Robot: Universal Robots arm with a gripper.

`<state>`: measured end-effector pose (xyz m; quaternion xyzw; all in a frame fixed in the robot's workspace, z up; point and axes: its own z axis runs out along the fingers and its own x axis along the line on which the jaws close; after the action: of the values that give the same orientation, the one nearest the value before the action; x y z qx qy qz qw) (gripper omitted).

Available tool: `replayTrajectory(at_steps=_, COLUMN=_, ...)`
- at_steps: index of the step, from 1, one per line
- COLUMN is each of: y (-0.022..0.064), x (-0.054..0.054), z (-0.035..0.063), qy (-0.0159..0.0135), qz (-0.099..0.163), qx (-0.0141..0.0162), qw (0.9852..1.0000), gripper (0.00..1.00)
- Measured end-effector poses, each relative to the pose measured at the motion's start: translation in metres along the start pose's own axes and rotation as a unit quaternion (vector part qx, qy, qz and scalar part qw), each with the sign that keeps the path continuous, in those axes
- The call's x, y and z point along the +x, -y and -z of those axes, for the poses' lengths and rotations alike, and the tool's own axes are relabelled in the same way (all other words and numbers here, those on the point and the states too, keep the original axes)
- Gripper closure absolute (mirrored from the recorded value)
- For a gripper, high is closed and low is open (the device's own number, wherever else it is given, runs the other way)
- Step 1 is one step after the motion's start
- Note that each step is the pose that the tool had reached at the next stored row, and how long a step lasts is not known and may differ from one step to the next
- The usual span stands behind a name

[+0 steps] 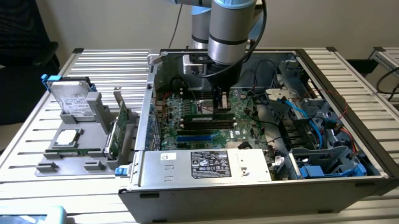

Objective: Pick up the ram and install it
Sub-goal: 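Insert the ram into the slot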

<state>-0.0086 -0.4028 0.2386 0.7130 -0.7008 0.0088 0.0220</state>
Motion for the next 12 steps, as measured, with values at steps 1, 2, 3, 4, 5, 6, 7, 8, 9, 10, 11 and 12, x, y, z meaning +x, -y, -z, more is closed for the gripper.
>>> replayTrajectory(at_steps=1, y=0.0000, x=0.0000, z=-0.0004, qy=-0.0008, qz=0.000, qx=0.0000, qw=1.0000, gripper=0.87)
replayTrajectory(at_steps=2, y=0.0000, x=-0.0001, z=-0.0009, qy=-0.0010, qz=0.000, qx=0.0000, qw=1.0000, gripper=0.87)
replayTrajectory(at_steps=3, y=0.0000, x=0.0000, z=-0.0011, qy=-0.0012, qz=0.000, qx=0.0000, qw=1.0000, gripper=0.87)
replayTrajectory(at_steps=4, y=0.0000, x=-0.0001, z=-0.0015, qy=-0.0012, qz=0.000, qx=0.0000, qw=1.0000, gripper=0.87)
replayTrajectory(at_steps=5, y=0.0000, x=-0.0001, z=-0.0019, qy=-0.0014, qz=0.000, qx=0.0000, qw=1.0000, gripper=0.87)
replayTrajectory(at_steps=6, y=0.0000, x=-0.0001, z=-0.0023, qy=-0.0019, qz=0.000, qx=0.0000, qw=1.0000, gripper=0.87)
replayTrajectory(at_steps=7, y=0.0000, x=-0.0002, z=-0.0026, qy=-0.0025, qz=0.000, qx=0.0000, qw=1.0000, gripper=0.87)
replayTrajectory(at_steps=8, y=0.0001, x=-0.0003, z=-0.0030, qy=-0.0031, qz=0.000, qx=-0.0001, qw=1.0000, gripper=0.87)
replayTrajectory(at_steps=9, y=0.0001, x=-0.0003, z=-0.0033, qy=-0.0037, qz=0.000, qx=-0.0001, qw=1.0000, gripper=0.87)
replayTrajectory(at_steps=10, y=0.0001, x=-0.0003, z=-0.0033, qy=-0.0042, qz=0.000, qx=-0.0001, qw=1.0000, gripper=0.87)
replayTrajectory(at_steps=11, y=0.0001, x=-0.0002, z=-0.0034, qy=-0.0045, qz=0.000, qx=-0.0001, qw=1.0000, gripper=0.87)
replayTrajectory(at_steps=12, y=0.0001, x=-0.0003, z=-0.0037, qy=-0.0046, qz=0.000, qx=-0.0001, qw=1.0000, gripper=0.87)
